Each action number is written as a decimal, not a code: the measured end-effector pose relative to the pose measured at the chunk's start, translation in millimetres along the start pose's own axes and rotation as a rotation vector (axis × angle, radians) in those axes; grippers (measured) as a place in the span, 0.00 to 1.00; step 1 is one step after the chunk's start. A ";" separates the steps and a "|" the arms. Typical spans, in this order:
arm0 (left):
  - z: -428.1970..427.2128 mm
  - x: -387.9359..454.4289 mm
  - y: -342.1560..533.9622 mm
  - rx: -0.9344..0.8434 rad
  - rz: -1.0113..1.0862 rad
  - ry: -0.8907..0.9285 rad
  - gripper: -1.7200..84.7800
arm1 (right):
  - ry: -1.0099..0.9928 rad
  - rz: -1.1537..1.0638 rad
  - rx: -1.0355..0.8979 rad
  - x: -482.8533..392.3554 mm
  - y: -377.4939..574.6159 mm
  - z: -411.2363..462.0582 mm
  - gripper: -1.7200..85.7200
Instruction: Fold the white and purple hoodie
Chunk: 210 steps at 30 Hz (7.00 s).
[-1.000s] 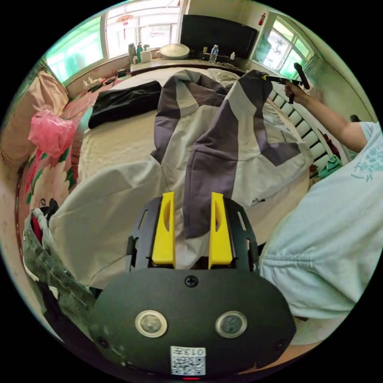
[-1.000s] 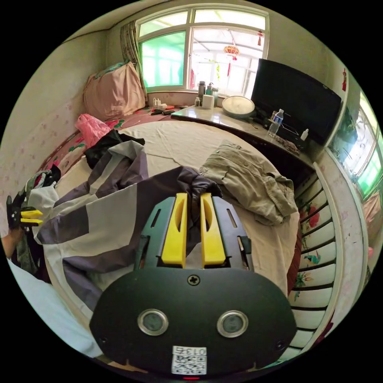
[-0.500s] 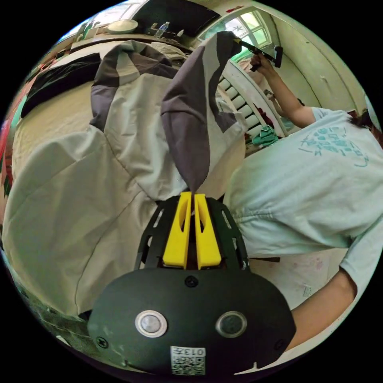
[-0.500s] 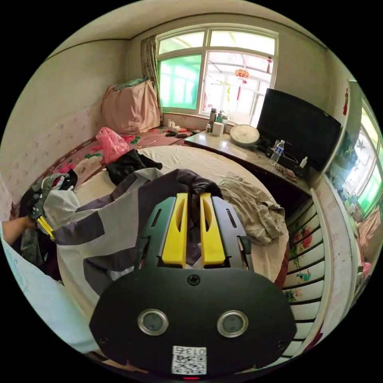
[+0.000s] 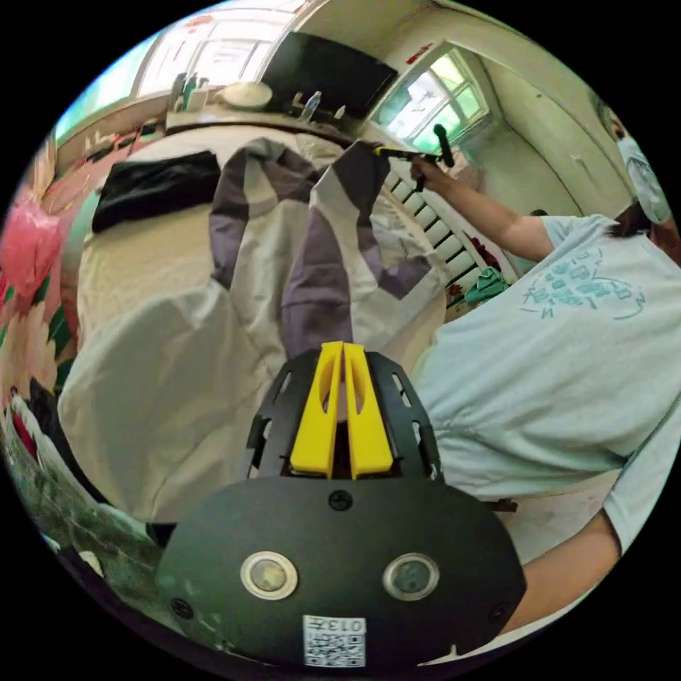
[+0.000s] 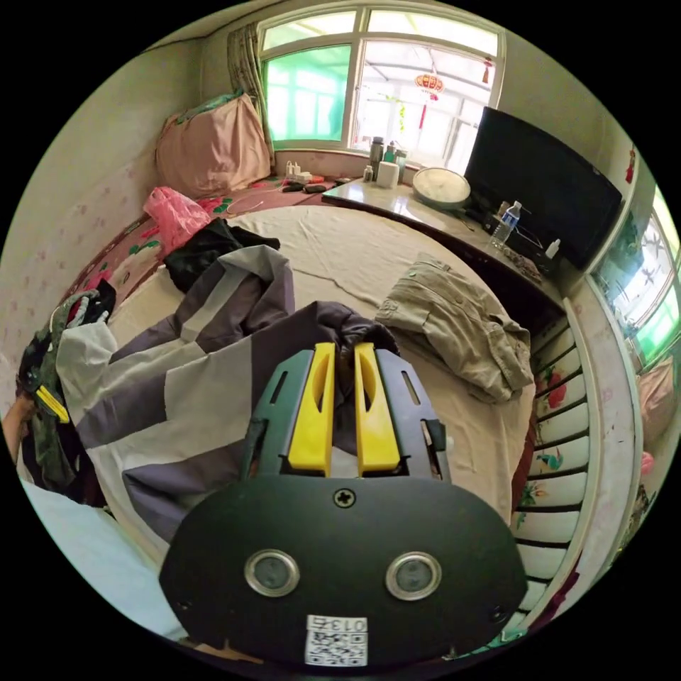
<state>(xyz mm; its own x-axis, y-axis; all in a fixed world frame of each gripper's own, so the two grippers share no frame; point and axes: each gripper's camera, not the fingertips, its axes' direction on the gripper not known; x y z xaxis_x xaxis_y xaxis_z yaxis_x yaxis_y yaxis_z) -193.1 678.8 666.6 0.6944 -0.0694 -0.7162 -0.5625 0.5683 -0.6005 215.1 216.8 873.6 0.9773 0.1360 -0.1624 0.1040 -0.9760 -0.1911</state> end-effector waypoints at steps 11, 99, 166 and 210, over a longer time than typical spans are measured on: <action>191.4 35.7 -153.5 -0.090 0.018 -0.091 0.02 | -0.042 -0.140 0.245 -19.8 -18.7 -111.3 0.06; 259.1 188.0 -75.3 -0.179 0.164 -0.606 0.02 | 0.198 0.406 -0.373 -14.3 318.8 -20.6 0.02; 3.1 97.4 -170.6 0.223 0.305 -0.388 0.02 | 0.459 -0.388 -0.218 -117.1 102.9 11.2 0.02; 89.0 58.3 -98.3 0.110 0.123 -0.298 0.20 | -0.427 0.299 -0.020 -14.5 89.4 53.6 0.16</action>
<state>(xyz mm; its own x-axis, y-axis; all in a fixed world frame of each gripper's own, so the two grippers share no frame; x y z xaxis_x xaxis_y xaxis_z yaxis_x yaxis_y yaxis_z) -57.4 691.9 715.5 0.7345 0.2387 -0.6353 -0.6096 0.6434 -0.4630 200.3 136.7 807.0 0.8030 -0.0959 -0.5883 -0.1602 -0.9854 -0.0581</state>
